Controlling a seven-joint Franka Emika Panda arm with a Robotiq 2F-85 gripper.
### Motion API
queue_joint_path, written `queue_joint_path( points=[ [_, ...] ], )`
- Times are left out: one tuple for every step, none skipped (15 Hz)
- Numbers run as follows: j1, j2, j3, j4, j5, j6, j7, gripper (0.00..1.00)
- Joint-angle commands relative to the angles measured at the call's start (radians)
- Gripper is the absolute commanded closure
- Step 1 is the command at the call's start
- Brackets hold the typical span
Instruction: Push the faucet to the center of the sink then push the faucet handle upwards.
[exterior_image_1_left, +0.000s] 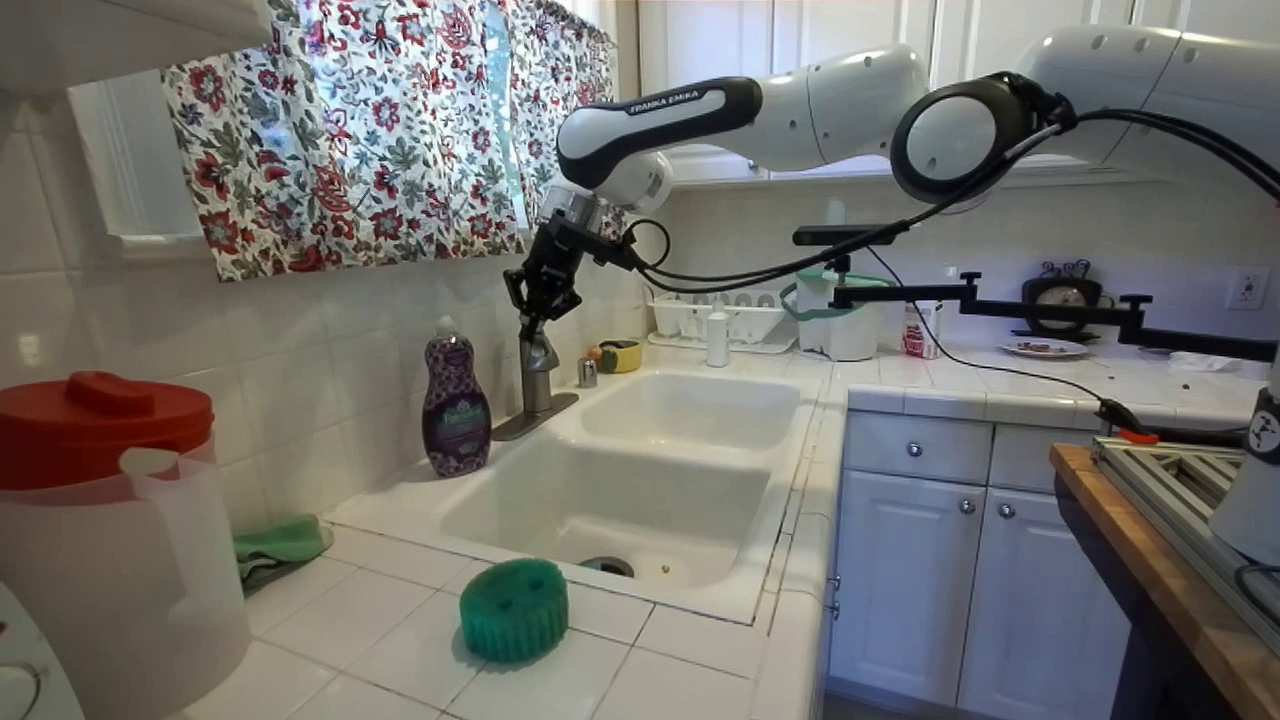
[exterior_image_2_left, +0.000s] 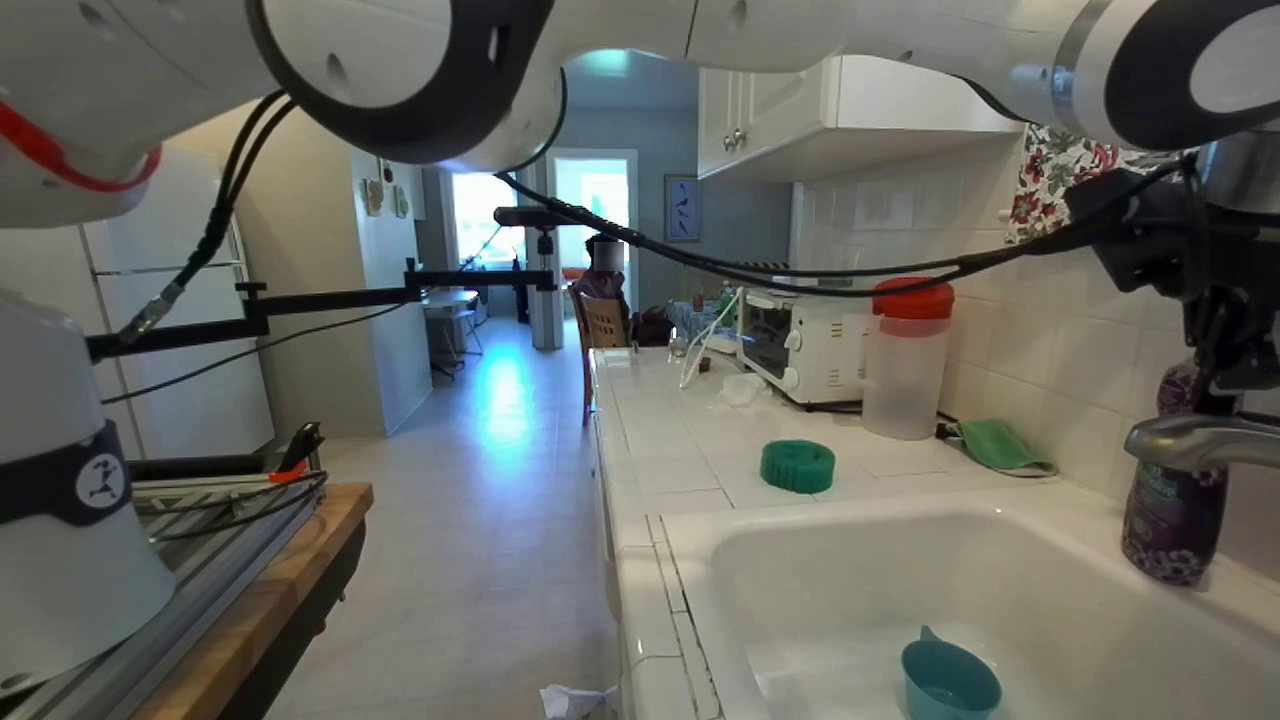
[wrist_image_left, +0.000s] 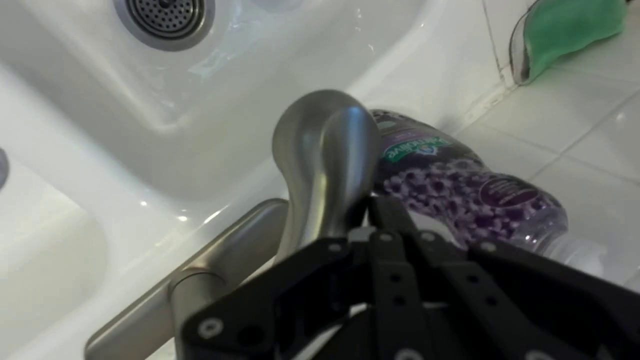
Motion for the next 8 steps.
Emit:
queue_joint_path(
  points=[
    [0.019, -0.02, -0.097, -0.006, -0.066, -0.031, 0.164, 1.0],
    [0.021, -0.025, -0.118, -0.008, -0.076, -0.048, 0.202, 1.0],
    [0.022, -0.03, -0.139, -0.009, -0.086, -0.074, 0.235, 1.0],
    [0.023, -0.033, -0.158, -0.011, -0.092, -0.103, 0.271, 1.0],
    [0.022, -0.035, -0.172, -0.012, -0.096, -0.141, 0.301, 1.0],
    [0.023, -0.038, -0.187, -0.013, -0.099, -0.175, 0.333, 1.0],
    [0.023, -0.038, -0.199, -0.013, -0.101, -0.205, 0.358, 1.0],
    [0.023, -0.036, -0.211, -0.014, -0.104, -0.228, 0.382, 1.0]
  ],
)
